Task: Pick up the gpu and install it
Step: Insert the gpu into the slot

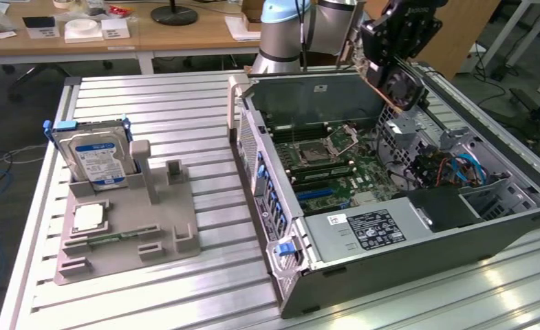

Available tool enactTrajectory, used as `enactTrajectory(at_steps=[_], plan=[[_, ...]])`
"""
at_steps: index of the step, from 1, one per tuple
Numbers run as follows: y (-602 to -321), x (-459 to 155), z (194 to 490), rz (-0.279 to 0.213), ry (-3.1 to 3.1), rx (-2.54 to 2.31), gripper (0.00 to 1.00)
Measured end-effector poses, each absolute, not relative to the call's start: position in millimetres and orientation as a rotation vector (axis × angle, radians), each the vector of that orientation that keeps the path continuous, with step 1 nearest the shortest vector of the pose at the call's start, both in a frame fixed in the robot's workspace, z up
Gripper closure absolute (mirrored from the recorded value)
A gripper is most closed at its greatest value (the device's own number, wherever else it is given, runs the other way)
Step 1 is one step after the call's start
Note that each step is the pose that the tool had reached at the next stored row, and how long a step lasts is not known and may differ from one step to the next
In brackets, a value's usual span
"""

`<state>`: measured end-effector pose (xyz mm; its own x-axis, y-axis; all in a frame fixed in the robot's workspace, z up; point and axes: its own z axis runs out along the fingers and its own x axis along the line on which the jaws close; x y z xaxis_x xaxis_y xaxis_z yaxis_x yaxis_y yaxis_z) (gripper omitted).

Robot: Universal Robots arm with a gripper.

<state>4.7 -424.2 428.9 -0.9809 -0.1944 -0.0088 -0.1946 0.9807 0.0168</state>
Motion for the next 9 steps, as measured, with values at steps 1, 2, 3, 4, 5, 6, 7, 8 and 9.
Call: enactTrajectory(at_steps=[1, 2, 3, 4, 5, 6, 7, 8, 9], plan=[[-424.2, 4.7, 428.9, 0.028, 3.117, -0.329, 0.72], [-424.2, 4.7, 428.9, 0.028, 3.115, -0.351, 0.72], [-424.2, 4.7, 428.9, 0.028, 3.112, -0.375, 0.72], [-424.1, 4.7, 428.9, 0.028, 3.109, -0.401, 0.72], [-424.2, 4.7, 428.9, 0.028, 3.106, -0.425, 0.72], [-424.2, 4.7, 428.9, 0.028, 3.103, -0.450, 0.72], [-424.2, 4.7, 428.9, 0.028, 3.099, -0.474, 0.72], [-424.2, 4.7, 428.9, 0.028, 3.096, -0.498, 0.72], [-424.2, 4.7, 428.9, 0.028, 3.092, -0.522, 0.72]])
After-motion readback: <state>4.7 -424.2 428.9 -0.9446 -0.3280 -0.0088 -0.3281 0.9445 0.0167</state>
